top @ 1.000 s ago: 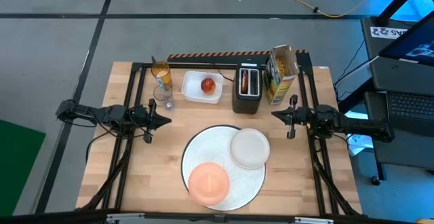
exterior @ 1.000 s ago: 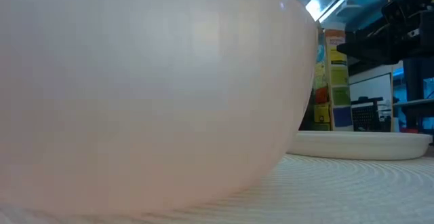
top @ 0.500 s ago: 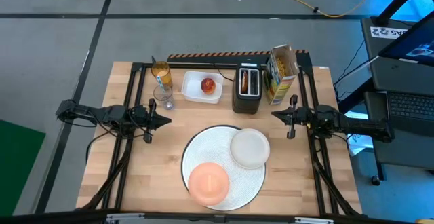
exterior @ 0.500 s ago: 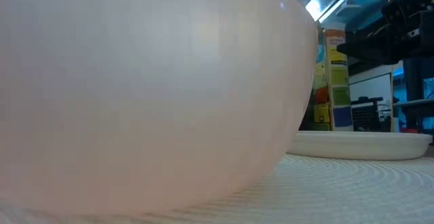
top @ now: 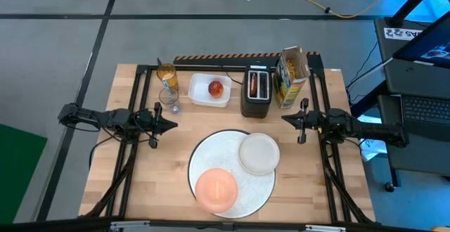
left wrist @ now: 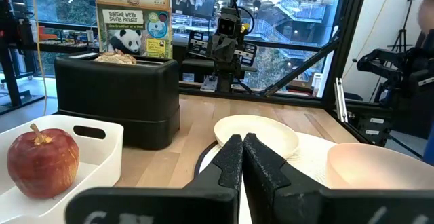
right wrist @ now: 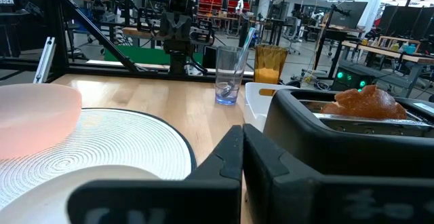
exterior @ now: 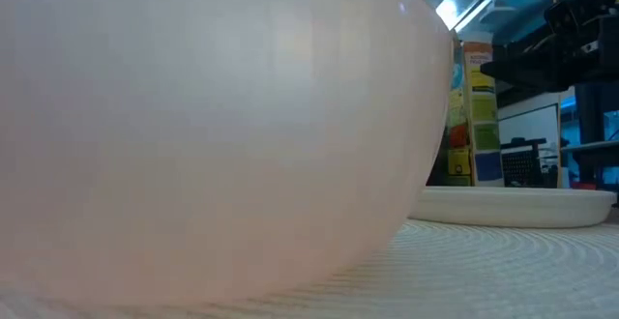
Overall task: Arrange a breakfast setting
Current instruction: Pour the cereal from the cereal box into the pink bowl
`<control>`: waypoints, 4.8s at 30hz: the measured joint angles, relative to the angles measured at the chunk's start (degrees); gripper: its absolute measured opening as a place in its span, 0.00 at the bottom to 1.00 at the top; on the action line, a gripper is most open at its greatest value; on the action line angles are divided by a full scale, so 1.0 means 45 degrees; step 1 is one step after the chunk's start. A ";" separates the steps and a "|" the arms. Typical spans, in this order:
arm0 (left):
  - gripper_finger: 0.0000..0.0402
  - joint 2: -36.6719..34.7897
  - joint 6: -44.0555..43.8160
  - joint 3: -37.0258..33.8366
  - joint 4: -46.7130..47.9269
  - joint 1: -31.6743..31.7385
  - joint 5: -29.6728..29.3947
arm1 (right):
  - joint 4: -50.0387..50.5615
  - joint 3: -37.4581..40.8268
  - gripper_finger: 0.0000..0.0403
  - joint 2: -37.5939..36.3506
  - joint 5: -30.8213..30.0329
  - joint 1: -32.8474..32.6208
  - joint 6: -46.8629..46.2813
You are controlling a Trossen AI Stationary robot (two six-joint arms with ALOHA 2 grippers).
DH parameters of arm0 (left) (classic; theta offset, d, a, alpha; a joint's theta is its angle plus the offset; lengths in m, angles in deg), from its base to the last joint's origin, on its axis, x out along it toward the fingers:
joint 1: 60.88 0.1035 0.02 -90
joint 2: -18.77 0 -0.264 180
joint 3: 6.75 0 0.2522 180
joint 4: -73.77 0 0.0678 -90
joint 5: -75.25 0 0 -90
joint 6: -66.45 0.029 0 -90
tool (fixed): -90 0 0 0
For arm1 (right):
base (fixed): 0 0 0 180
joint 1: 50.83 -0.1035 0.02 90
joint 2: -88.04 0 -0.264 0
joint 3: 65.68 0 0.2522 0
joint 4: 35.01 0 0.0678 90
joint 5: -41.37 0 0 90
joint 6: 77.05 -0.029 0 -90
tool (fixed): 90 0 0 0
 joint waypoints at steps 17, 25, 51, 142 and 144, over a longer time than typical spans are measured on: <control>0.01 0.0005 0.0340 0.0000 -0.0187 -0.0004 -0.0764 | -0.3593 0.0034 0.00 -0.0005 -0.2682 0.0000 -0.7817; 0.01 0.0005 -0.0287 0.0000 -0.1586 -0.0005 -0.1064 | -0.8164 0.0034 0.00 0.0008 -0.4278 -0.0005 -0.8414; 0.01 0.0674 0.0707 0.1763 -1.6900 0.0000 0.0352 | -1.0264 -0.6310 0.00 0.3092 -0.4954 0.0000 0.1834; 0.95 2.9186 0.0293 2.8880 0.3048 0.3784 -0.2183 | 1.3479 -1.6684 0.09 1.2541 -0.2192 0.5713 0.7048; 0.95 2.9186 0.0096 2.8880 0.3284 0.3801 -0.1806 | 1.3508 -1.6684 0.09 1.3086 -0.1859 0.6016 0.7376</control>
